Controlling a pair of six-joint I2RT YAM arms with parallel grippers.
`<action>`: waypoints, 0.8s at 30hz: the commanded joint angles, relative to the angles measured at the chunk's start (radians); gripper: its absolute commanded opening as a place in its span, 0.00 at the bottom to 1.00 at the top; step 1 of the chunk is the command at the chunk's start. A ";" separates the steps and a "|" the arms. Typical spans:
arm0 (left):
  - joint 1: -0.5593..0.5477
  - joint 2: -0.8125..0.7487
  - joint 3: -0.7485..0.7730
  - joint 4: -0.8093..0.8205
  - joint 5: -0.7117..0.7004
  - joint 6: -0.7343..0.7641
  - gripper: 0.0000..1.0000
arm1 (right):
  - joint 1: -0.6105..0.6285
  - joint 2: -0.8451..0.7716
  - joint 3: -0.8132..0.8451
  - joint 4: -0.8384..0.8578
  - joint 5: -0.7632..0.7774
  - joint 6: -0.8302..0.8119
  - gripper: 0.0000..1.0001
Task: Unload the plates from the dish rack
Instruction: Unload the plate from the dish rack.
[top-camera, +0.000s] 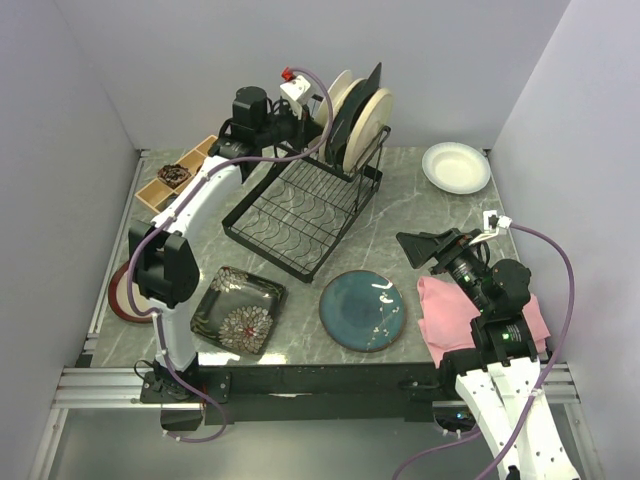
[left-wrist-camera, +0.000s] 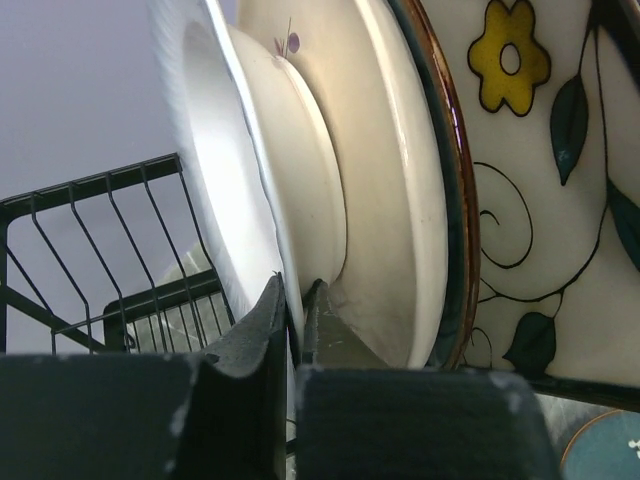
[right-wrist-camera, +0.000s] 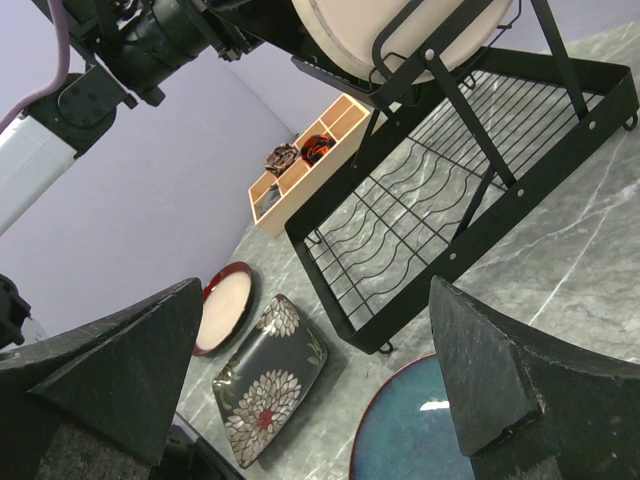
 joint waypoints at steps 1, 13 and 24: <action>0.007 -0.052 -0.011 0.089 -0.042 0.018 0.01 | 0.005 -0.014 -0.006 0.023 0.005 -0.001 1.00; 0.007 -0.124 -0.034 0.164 -0.075 -0.027 0.01 | 0.006 -0.018 -0.007 0.019 0.013 0.000 1.00; 0.007 -0.168 -0.007 0.201 -0.064 -0.083 0.01 | 0.005 -0.026 -0.003 0.012 0.019 -0.006 1.00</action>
